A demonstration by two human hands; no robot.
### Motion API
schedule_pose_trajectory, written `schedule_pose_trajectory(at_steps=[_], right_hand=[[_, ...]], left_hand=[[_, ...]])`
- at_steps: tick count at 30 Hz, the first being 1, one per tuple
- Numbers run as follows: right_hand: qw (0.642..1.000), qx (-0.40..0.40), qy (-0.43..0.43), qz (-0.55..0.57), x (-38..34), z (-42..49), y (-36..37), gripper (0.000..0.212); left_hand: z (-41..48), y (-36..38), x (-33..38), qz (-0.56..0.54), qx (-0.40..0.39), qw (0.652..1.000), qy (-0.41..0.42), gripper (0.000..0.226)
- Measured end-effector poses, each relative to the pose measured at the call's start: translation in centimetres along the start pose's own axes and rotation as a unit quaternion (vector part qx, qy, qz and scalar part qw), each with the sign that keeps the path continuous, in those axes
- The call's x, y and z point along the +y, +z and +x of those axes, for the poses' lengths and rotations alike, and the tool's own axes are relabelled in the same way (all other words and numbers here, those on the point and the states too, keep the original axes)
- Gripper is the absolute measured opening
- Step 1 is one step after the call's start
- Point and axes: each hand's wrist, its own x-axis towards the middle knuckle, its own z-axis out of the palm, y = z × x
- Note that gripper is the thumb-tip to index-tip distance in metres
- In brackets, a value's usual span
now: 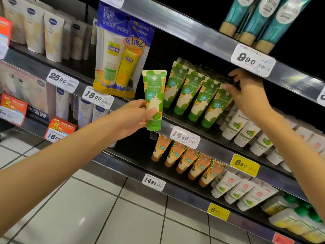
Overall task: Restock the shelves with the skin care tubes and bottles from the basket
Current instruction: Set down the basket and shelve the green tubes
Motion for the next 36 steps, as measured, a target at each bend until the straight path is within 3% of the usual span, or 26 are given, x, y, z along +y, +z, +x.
schedule_pose_trajectory(at_steps=[2,5,7,12,18,22,36], right_hand=[[0.996,0.028,-0.059,0.066,-3.0,-3.3,0.6,0.036],[0.962,-0.147,-0.058,0.221,-7.9,-7.7,3.0,0.045],[0.933,-0.201,-0.022,0.297,-10.0,-9.2,5.0,0.045],[0.91,-0.146,0.034,0.386,-11.7,-8.4,7.3,0.034],[0.952,-0.022,0.056,0.3,-10.4,-4.9,8.2,0.024],[0.97,-0.043,0.065,0.231,-10.2,-4.5,10.4,0.029],[0.955,-0.026,0.14,0.26,-10.1,-5.2,11.7,0.035]], left_hand=[[-0.1,0.1,0.0,-0.003,0.008,1.0,0.002,0.035],[-0.1,0.5,0.1,-0.015,0.011,1.0,0.013,0.038],[-0.1,0.7,0.2,-0.025,-0.002,0.999,0.029,0.033],[-0.1,-0.1,1.0,0.007,0.004,0.996,0.087,0.033],[0.1,-0.8,1.6,0.029,0.051,0.995,0.075,0.041],[0.0,-1.3,1.5,0.028,0.057,0.996,0.065,0.04],[0.4,-2.1,0.7,0.0,0.057,0.997,0.046,0.038]])
